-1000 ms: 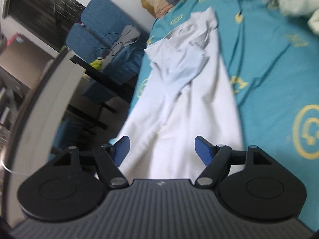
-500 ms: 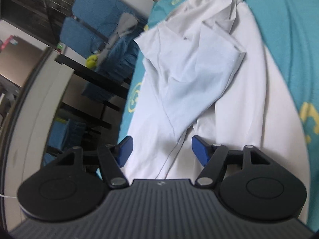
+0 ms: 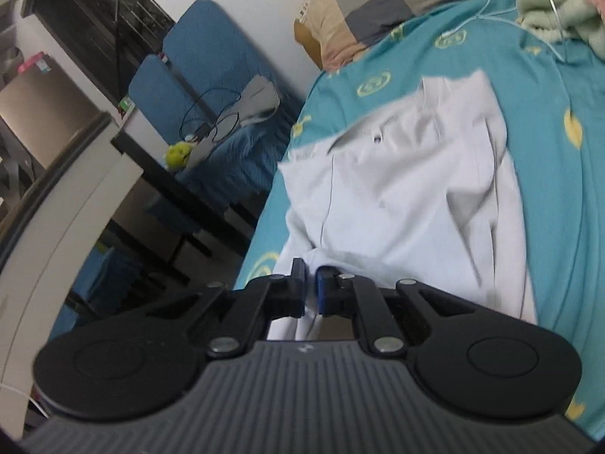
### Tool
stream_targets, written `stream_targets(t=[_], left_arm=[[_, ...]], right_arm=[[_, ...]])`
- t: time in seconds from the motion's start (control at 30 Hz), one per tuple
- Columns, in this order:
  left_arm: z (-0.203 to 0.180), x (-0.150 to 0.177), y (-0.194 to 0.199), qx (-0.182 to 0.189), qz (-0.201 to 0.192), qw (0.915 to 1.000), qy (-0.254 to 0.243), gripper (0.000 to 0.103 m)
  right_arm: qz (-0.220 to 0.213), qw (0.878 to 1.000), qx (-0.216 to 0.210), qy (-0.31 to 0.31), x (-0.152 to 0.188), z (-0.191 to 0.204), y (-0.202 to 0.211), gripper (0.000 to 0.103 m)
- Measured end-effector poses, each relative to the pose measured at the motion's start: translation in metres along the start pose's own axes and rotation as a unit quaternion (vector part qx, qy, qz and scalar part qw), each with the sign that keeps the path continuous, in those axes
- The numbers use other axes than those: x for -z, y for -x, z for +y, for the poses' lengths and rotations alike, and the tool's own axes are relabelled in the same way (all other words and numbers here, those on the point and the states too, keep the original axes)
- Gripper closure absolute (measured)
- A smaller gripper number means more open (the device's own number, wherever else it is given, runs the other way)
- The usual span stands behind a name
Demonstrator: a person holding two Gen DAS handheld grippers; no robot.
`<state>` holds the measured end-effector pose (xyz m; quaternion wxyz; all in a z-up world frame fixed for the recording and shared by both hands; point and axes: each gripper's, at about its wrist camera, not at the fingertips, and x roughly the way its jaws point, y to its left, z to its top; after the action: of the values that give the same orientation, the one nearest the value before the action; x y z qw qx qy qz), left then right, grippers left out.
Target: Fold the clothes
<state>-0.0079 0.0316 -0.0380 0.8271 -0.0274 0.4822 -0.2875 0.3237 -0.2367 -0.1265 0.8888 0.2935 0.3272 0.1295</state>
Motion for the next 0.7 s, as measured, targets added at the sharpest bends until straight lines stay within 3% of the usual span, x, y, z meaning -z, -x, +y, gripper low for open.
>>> stream_targets(t=[0.13, 0.23, 0.3, 0.37, 0.5, 0.53, 0.6, 0.7], left_arm=[[-0.016, 0.005, -0.049, -0.022, 0.047, 0.9986, -0.014, 0.102], [-0.012, 0.003, -0.064, -0.036, 0.064, 0.9973, -0.01, 0.101], [-0.006, 0.0, -0.058, -0.032, 0.058, 0.9978, 0.007, 0.09], [0.002, -0.004, -0.046, -0.034, 0.042, 0.9984, 0.018, 0.064], [0.031, -0.027, -0.031, -0.046, 0.024, 0.9964, 0.067, 0.047], [0.039, -0.033, -0.027, -0.049, 0.021, 0.9954, 0.08, 0.043], [0.056, -0.046, -0.023, -0.066, 0.003, 0.9931, 0.097, 0.042], [0.076, -0.059, -0.028, -0.099, -0.024, 0.9904, 0.093, 0.032]], right_arm=[[0.012, 0.999, 0.024, 0.02, 0.005, -0.006, -0.008, 0.094], [0.024, 0.999, 0.02, 0.011, 0.015, -0.015, -0.009, 0.091], [0.039, 0.999, 0.019, 0.018, 0.019, -0.014, -0.006, 0.09], [0.05, 0.998, 0.021, 0.03, 0.022, -0.007, 0.006, 0.087], [0.065, 0.996, 0.023, 0.05, 0.028, 0.007, 0.037, 0.054], [0.063, 0.997, 0.024, 0.05, 0.03, 0.009, 0.048, 0.05], [0.058, 0.997, 0.031, 0.049, 0.035, 0.013, 0.072, 0.046], [0.058, 0.997, 0.045, 0.036, 0.055, 0.011, 0.114, 0.045]])
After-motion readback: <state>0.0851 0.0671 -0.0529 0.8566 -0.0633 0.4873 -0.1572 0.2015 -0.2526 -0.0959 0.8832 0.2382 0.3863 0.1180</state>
